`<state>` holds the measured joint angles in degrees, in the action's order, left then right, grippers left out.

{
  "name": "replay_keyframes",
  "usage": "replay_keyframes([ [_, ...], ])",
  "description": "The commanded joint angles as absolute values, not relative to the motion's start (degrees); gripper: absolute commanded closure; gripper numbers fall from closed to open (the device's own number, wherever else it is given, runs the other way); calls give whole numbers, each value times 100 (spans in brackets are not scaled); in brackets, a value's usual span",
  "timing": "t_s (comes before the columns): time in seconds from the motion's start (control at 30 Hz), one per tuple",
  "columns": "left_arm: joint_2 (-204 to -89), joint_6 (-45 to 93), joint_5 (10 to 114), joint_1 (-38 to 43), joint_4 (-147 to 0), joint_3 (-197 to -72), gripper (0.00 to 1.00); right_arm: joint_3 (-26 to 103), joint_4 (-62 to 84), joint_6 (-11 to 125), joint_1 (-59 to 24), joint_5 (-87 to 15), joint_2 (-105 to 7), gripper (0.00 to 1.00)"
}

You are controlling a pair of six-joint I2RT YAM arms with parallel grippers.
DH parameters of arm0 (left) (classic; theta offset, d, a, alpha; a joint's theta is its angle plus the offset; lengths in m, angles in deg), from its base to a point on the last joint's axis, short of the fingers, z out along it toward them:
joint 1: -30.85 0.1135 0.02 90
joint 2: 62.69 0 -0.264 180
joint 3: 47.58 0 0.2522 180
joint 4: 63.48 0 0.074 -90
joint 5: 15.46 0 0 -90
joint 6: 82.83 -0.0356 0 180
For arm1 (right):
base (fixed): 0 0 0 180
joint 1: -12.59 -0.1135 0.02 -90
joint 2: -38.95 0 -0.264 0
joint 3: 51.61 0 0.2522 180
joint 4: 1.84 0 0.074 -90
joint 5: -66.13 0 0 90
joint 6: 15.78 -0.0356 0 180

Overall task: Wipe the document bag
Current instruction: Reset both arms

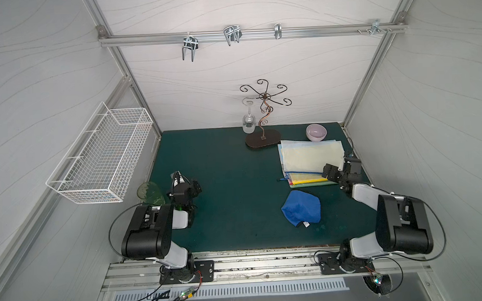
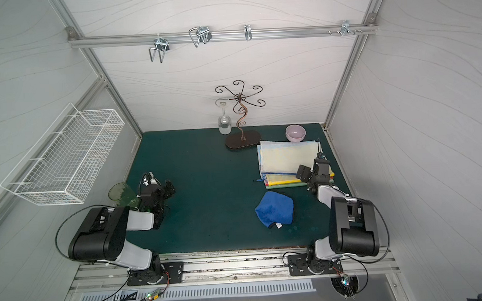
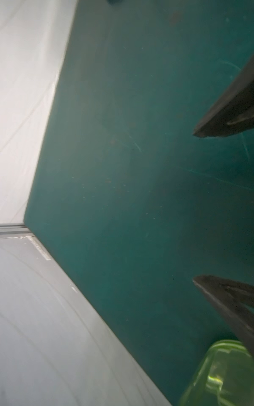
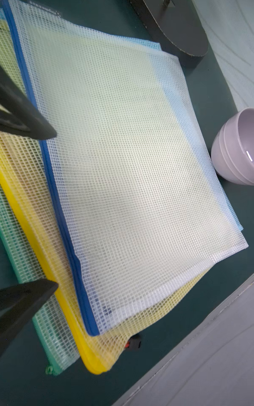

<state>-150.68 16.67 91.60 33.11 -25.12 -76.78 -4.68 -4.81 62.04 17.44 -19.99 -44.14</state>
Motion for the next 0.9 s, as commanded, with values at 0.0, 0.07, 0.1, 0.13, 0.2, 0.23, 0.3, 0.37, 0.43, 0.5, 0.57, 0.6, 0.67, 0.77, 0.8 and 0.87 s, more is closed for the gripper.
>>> replay_keyframes([
  [0.0, -14979, 1493, 9043, 3309, -1972, -7856, 0, -760, -1720, 6166, 1689, -2163, -4533, 1],
  [0.07, -15137, 1405, 9071, 3278, -1694, -7859, 0, -839, -2062, 6270, 1580, -2118, -4631, 1],
  [0.1, -15119, 1410, 9057, 3278, -1720, -7853, 0, -806, -2096, 6337, 1523, -2093, -4676, 1],
  [0.13, -15050, 1427, 9054, 3278, -1879, -7880, 0, -756, -2004, 6457, 1440, -2095, -4689, 1],
  [0.2, -15049, 1434, 9063, 3268, -2000, -7941, 0, -793, -2145, 6683, 1262, -2067, -4717, 1],
  [0.23, -15092, 1407, 9081, 3259, -1961, -7955, 0, -834, -2255, 6808, 1145, -2008, -4732, 1],
  [0.3, -15055, 1386, 9089, 3236, -2233, -8065, 0, -949, -2534, 7026, 948, -1883, -4795, 1],
  [0.37, -15099, 1337, 9065, 3217, -2304, -8149, 0, -1193, -3189, 7185, 793, -1694, -4998, 1],
  [0.43, -15094, 1316, 8999, 3217, -2441, -8213, 0, -1441, -3790, 7245, 688, -1372, -5134, 1],
  [0.5, -15100, 1285, 8939, 3215, -2451, -8232, 0, -1353, -3562, 7155, 679, -1210, -5099, 1],
  [0.57, -15111, 1257, 8883, 3217, -2512, -8266, 0, -1336, -3566, 7166, 675, -1183, -5137, 1],
  [0.6, -15122, 1247, 8861, 3210, -2572, -8302, 0, -1341, -3605, 7174, 671, -1169, -5148, 1],
  [0.67, -15135, 1223, 8835, 3203, -2718, -8394, 0, -1334, -3572, 7179, 664, -1164, -5139, 1],
  [0.77, -15155, 1202, 8874, 3177, -2785, -8445, 0, -1341, -3580, 7189, 640, -1128, -5124, 1],
  [0.8, -15155, 1201, 8870, 3175, -2793, -8445, 0, -1350, -3597, 7201, 635, -1120, -5122, 1],
  [0.87, -15155, 1202, 8871, 3175, -2802, -8447, 0, -1366, -3614, 7200, 635, -1122, -5112, 1],
])
